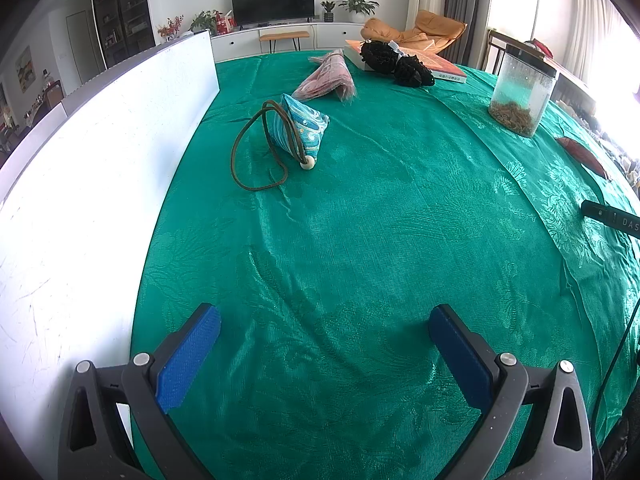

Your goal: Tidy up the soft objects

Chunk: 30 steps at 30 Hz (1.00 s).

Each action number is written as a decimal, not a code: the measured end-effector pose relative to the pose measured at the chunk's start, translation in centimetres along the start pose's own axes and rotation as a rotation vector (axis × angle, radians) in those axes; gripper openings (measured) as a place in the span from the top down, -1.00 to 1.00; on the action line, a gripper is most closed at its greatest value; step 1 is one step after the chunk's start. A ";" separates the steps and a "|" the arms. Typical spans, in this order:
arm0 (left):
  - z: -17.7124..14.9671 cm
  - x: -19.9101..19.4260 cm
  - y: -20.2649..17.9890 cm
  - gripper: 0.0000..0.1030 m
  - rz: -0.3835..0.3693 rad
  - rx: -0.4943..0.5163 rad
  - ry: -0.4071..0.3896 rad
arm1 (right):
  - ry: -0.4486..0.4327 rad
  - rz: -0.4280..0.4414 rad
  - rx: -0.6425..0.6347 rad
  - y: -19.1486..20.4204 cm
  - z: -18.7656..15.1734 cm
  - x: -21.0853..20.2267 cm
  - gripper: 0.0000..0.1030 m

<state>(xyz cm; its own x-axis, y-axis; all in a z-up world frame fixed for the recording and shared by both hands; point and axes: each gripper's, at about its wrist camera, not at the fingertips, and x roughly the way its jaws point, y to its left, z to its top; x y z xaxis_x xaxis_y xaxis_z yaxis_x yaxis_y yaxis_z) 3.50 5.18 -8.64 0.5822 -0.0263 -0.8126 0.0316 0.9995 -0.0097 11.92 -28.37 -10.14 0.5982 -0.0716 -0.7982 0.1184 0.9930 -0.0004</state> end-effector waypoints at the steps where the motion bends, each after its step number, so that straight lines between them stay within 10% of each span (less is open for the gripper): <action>1: 0.0 0.0 0.0 -1.00 0.000 0.000 0.000 | 0.000 0.000 0.000 0.0 0.0 0.0 -0.86; 18: 0.3 0.1 0.1 -1.00 0.002 -0.001 0.008 | 0.000 0.000 0.000 0.0 0.0 0.0 -0.86; 27: 9.0 5.7 0.7 -1.00 0.177 -0.141 0.029 | 0.000 0.000 0.000 -0.1 0.0 0.0 -0.86; 30: 11.1 7.8 1.4 -0.82 0.123 -0.196 0.025 | 0.000 0.000 0.000 0.0 0.0 0.0 -0.86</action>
<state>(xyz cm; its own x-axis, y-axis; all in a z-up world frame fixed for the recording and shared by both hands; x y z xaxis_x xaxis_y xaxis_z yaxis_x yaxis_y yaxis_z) 17.08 6.11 -8.51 0.5515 0.0945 -0.8288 -0.1983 0.9799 -0.0202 11.94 -28.40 -10.13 0.5980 -0.0715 -0.7983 0.1183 0.9930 -0.0003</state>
